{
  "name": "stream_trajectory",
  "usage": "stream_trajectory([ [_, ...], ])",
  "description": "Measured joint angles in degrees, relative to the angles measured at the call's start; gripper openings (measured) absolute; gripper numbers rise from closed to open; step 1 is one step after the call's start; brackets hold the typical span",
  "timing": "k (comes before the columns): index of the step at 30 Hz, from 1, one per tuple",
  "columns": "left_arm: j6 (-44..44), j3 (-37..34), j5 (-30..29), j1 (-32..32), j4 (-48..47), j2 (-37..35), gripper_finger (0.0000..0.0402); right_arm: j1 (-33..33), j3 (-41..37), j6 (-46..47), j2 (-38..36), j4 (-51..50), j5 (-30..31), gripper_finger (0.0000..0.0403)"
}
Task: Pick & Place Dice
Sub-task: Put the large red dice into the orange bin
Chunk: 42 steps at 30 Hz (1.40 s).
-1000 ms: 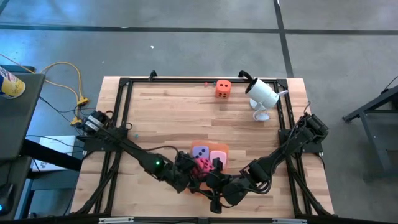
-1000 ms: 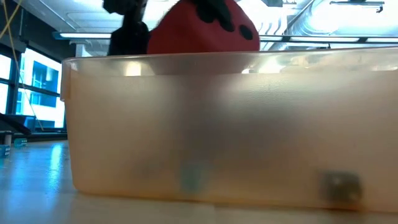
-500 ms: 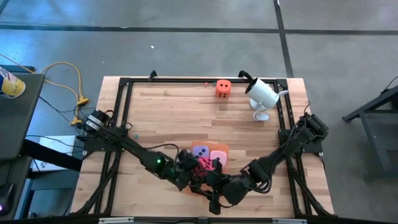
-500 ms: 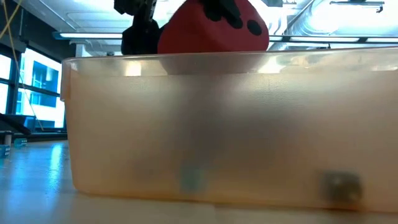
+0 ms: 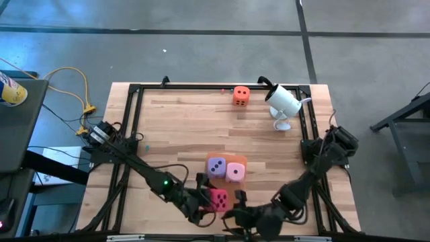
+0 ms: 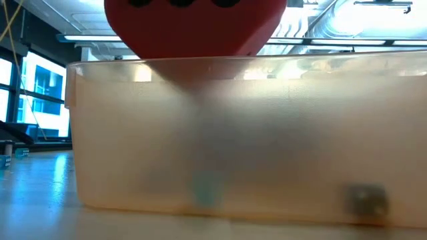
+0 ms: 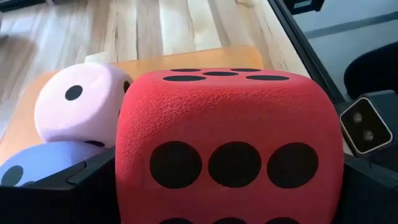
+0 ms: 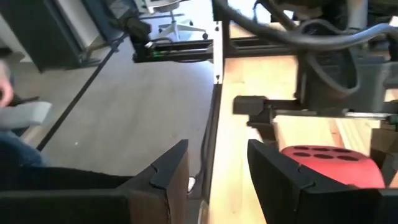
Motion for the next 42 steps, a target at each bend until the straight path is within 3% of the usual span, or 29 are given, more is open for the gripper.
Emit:
stream_trajectory([
  [7,-4.0,0.0,0.0,0.1,0.6,0.0,0.0395,1.4,0.0,0.0,0.0,-1.9,1.5,0.0151],
  [14,-6.7,0.0,-0.1,1.0,1.0,0.0,0.0395,0.4,0.0,7.8,0.0,-14.0,14.7,0.0151],
  [19,-4.7,0.0,-0.2,1.8,0.9,0.0,0.0395,-1.6,-1.1,10.8,0.5,-15.4,18.9,0.0151],
  [24,-4.8,0.0,-0.2,2.0,0.9,0.0,0.0395,-4.9,-4.3,10.3,3.2,-9.8,17.0,0.0151],
  [31,-4.3,-0.1,-0.2,3.1,-0.9,0.0,0.0395,-6.9,-4.5,0.4,6.1,2.3,15.5,0.0151],
  [42,-1.4,-0.3,0.2,2.8,-4.1,0.1,0.0395,-10.6,-4.3,9.3,9.3,-4.4,10.3,0.0151],
])
